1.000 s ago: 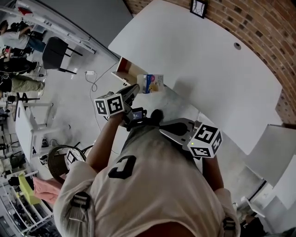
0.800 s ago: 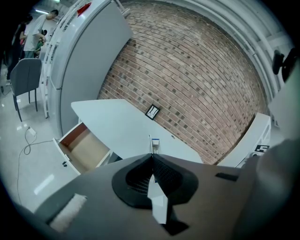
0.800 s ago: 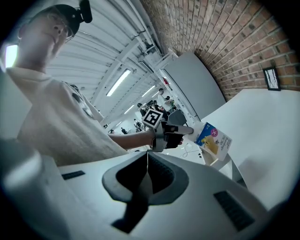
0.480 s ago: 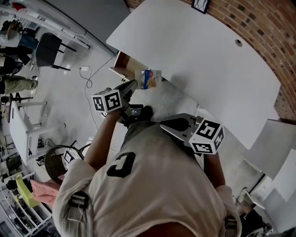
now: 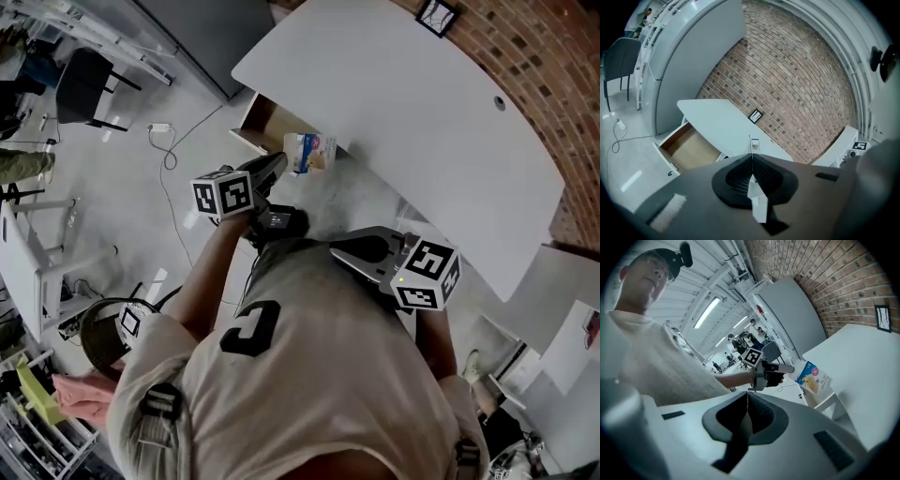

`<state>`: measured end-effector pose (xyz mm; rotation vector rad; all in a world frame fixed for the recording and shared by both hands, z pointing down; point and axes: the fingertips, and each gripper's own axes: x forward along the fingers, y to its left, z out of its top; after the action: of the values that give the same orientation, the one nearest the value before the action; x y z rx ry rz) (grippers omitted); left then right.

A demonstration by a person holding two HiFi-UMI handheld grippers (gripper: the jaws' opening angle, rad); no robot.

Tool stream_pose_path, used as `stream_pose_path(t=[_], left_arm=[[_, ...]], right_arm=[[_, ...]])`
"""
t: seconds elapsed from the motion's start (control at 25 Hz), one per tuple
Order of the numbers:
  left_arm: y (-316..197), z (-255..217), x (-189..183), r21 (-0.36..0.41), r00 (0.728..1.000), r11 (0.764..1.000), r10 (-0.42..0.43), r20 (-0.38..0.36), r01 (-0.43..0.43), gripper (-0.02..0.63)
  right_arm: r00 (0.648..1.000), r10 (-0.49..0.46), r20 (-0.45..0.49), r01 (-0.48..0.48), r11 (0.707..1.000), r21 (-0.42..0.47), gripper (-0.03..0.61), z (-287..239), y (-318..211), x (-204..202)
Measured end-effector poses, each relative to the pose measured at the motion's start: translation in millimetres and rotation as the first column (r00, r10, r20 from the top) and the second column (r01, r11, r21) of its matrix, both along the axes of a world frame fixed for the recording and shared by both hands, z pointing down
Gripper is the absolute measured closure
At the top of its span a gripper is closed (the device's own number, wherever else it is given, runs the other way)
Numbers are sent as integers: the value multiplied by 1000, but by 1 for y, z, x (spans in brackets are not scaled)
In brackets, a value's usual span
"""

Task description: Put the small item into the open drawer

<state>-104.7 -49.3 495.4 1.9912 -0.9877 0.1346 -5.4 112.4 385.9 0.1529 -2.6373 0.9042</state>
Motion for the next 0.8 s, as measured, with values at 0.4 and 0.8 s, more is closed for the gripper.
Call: stream_pose_path(t=[0.4,0.8], left_arm=[[-17,11,-68,-11,998,999,37,-52,-38,612],[-21,25,-97,-41,993,994,94,-74,-97,611]], right_arm=[[999,26,-46,-27,999,-18,574,4,-19,-76],[995,53,-88,-55,998,-28,574,7,-22,-113]])
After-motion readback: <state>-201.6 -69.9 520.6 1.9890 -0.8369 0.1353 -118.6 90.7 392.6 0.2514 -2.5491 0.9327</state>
